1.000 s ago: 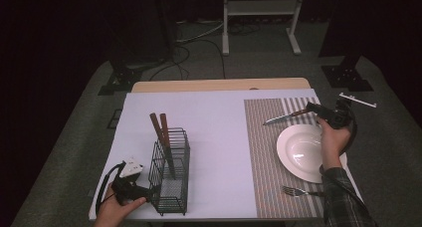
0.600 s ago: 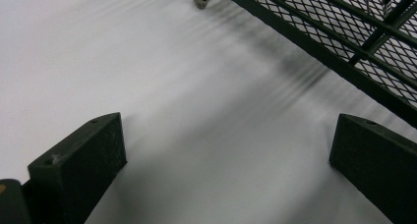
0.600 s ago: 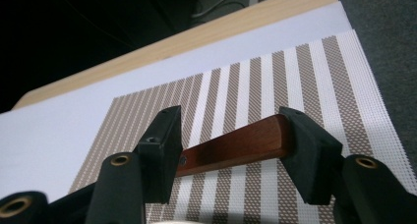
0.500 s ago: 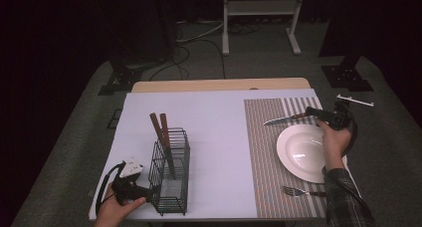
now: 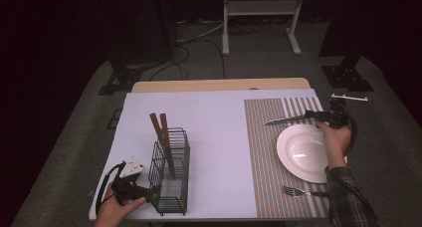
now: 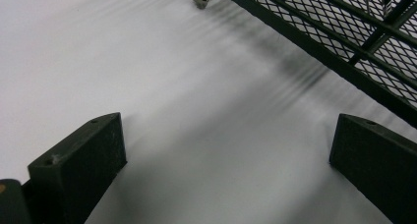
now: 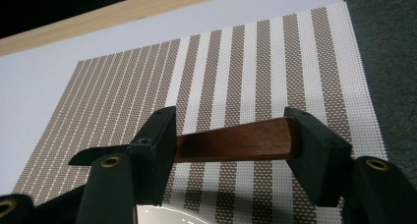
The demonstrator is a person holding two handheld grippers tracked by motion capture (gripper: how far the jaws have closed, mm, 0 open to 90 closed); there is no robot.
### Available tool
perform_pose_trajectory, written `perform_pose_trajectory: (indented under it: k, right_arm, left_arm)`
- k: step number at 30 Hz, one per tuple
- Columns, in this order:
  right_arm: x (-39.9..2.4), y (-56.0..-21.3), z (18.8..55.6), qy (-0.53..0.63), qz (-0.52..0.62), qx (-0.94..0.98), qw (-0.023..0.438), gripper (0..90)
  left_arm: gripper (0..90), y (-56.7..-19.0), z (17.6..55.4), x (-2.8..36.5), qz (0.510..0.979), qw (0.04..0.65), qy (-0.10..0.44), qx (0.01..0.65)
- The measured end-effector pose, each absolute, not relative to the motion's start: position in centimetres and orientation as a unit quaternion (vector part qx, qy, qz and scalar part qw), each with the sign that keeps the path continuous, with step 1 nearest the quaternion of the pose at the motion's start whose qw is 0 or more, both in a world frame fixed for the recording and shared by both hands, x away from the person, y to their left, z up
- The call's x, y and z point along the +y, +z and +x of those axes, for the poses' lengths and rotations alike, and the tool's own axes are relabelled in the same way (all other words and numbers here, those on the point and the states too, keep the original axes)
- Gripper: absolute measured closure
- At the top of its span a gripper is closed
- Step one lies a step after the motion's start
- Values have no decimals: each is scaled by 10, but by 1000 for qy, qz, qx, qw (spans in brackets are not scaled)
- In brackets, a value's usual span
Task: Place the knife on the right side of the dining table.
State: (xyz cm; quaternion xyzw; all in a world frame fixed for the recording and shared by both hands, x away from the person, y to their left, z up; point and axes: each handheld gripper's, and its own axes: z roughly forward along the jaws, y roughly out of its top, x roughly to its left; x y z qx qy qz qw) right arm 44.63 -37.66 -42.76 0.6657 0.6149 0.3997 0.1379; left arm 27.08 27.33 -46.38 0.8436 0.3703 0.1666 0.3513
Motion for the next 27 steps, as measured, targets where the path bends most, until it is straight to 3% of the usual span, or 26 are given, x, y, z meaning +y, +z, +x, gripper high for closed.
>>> perform_pose_trajectory:
  k: [27]
  right_arm:
    - [-375, -432, 458, 326, 675, 648, 136, 357]
  left_arm:
    - [0, -464, 271, 273, 844, 351, 167, 370]
